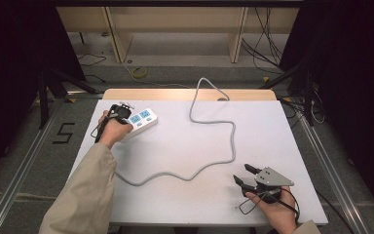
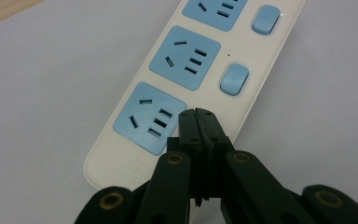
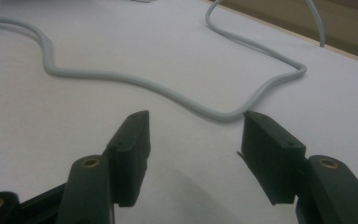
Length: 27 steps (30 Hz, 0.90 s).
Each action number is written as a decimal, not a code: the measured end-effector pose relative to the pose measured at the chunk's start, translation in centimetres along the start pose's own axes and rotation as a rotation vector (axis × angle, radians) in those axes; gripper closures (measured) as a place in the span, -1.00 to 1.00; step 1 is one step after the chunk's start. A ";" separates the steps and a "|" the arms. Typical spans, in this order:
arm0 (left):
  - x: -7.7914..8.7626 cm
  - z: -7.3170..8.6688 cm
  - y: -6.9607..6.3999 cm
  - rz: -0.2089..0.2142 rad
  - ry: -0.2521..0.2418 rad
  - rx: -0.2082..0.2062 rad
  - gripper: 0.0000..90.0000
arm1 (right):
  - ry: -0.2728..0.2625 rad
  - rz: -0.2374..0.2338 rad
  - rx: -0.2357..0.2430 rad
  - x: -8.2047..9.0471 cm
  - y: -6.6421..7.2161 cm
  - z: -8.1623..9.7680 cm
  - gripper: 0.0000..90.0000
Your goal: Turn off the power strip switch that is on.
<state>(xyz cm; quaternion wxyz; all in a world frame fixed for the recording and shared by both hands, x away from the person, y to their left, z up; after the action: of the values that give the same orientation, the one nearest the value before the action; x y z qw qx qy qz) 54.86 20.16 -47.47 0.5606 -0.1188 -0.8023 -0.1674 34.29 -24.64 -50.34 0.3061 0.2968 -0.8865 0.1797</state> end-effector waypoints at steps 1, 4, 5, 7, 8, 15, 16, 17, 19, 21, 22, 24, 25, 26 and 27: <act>0.0 0.0 0.0 -0.001 0.000 0.000 0.99 | 0.000 0.000 0.000 0.0 0.0 0.0 -0.05; 0.0 0.0 0.0 -0.001 0.000 0.002 0.99 | 0.000 0.001 0.000 0.0 0.0 0.0 -0.04; 0.0 0.0 0.0 0.000 0.000 0.003 0.99 | -0.001 0.001 0.001 0.0 0.0 0.0 -0.05; 0.0 0.0 0.0 0.000 0.000 0.003 0.99 | -0.001 0.001 0.001 0.0 0.0 0.0 -0.04; 0.0 0.0 0.0 0.001 -0.001 0.003 0.99 | -0.001 0.001 0.001 0.0 0.0 0.0 -0.04; 0.1 0.1 0.1 0.009 0.000 0.003 0.99 | -0.001 0.003 0.000 0.1 0.0 0.0 -0.04; 0.0 0.1 0.1 0.004 -0.002 -0.002 0.99 | -0.001 0.003 -0.001 0.0 -0.1 0.0 -0.05; 0.0 0.0 0.1 0.005 -0.004 -0.002 0.99 | -0.001 0.003 -0.001 0.1 -0.1 0.0 -0.04; 0.1 0.0 0.2 0.008 0.000 -0.003 0.99 | -0.002 0.003 -0.002 0.0 -0.1 0.0 -0.04; 0.1 0.1 0.2 0.011 -0.003 -0.001 0.99 | -0.002 0.004 -0.003 0.0 -0.1 0.0 -0.04; 0.1 0.1 0.2 0.009 -0.002 -0.004 0.99 | -0.003 0.003 -0.003 0.0 -0.1 0.0 -0.05; 0.1 0.0 0.1 0.006 -0.002 -0.005 0.99 | -0.003 0.002 -0.003 0.0 -0.1 0.0 -0.04; 0.1 0.0 0.1 0.005 -0.001 -0.006 0.99 | -0.003 0.002 -0.004 0.0 -0.1 0.0 -0.04; 0.1 0.0 0.1 0.005 -0.001 -0.006 0.99 | -0.003 0.003 -0.004 0.0 -0.1 0.0 -0.04; 0.1 0.0 0.1 0.005 -0.001 -0.006 0.99 | -0.003 0.003 -0.004 0.0 -0.1 0.0 -0.04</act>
<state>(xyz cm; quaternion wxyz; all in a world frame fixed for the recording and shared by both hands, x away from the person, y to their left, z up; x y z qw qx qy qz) 54.87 20.29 -47.41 0.5602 -0.1226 -0.8017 -0.1683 34.33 -24.71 -50.35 0.3050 0.2954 -0.8877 0.1779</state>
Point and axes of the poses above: each handheld gripper's, and its own axes: x roughly backward along the jaws, z roughly out of its underside, y roughly to its left, the point moved 3 cm from there along -x, roughly forward along the jaws, and after that the axes turned 14 degrees about y, right-handed, at the moved point
